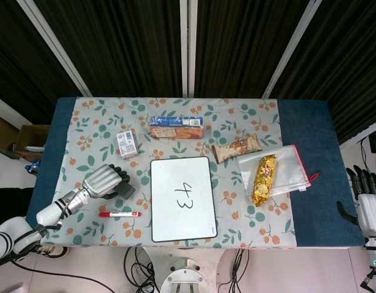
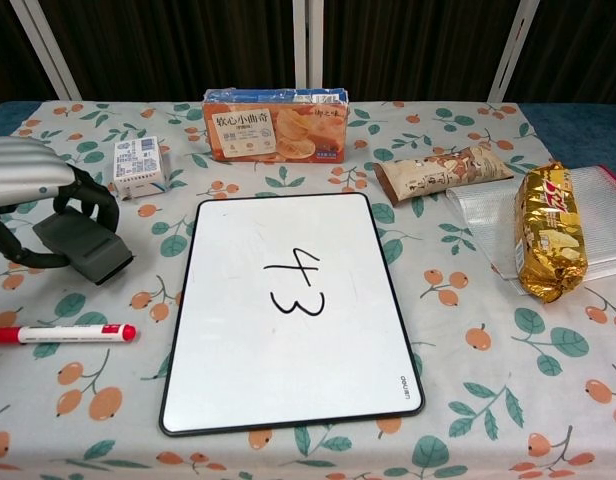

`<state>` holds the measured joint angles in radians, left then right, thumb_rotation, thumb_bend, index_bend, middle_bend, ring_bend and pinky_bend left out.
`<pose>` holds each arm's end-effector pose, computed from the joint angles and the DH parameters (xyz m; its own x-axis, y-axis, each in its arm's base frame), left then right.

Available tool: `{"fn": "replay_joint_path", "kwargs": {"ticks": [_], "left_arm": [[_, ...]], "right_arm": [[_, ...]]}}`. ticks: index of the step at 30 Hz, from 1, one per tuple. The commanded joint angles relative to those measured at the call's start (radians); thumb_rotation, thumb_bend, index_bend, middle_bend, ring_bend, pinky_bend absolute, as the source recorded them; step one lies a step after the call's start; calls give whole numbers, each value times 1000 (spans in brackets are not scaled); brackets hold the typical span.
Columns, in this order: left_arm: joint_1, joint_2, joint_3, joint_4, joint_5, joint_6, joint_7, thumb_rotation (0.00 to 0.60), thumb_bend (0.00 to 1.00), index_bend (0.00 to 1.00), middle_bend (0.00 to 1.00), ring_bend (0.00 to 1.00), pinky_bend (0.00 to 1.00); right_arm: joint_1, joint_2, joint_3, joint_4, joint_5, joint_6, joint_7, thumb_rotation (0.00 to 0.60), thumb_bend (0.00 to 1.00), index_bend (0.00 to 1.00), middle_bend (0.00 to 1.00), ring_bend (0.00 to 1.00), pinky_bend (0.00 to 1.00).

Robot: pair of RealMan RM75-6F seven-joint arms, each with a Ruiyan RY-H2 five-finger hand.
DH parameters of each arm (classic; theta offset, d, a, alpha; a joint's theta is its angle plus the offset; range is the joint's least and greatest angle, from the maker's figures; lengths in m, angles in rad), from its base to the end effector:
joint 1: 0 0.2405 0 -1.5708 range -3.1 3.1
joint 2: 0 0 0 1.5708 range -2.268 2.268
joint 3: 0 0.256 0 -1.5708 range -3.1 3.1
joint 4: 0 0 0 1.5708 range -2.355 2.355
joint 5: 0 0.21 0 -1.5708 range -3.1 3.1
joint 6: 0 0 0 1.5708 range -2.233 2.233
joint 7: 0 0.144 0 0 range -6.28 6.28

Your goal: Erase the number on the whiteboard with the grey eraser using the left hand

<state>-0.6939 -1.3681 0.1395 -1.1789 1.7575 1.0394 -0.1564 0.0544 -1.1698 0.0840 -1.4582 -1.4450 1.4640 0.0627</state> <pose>-0.2490 0.3154 0.0307 0.7178 0.2202 0.6605 0.5985 -0.6798 -0.4239 -0.3479 -0.1793 0.1647 0.4237 0.0092 0.9057 -0.9027 0.0866 0.4215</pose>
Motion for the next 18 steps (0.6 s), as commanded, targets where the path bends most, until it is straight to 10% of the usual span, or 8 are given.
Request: {"fn": "replay_joint_path", "kwargs": {"ticks": [1,18], "left_arm": [[1,15,-7,-18,-8,12,-3,600,356,548,508,411,491],[-52,23,-75,-397,-50,-84,354,600,370,605,566,460,521]], "right_arm": [[0,0,0,0,-1,0,1,600,258,0,0,0,0],[-15,16,20,19,2,43,68,600,258,0,0,0,0]]}}
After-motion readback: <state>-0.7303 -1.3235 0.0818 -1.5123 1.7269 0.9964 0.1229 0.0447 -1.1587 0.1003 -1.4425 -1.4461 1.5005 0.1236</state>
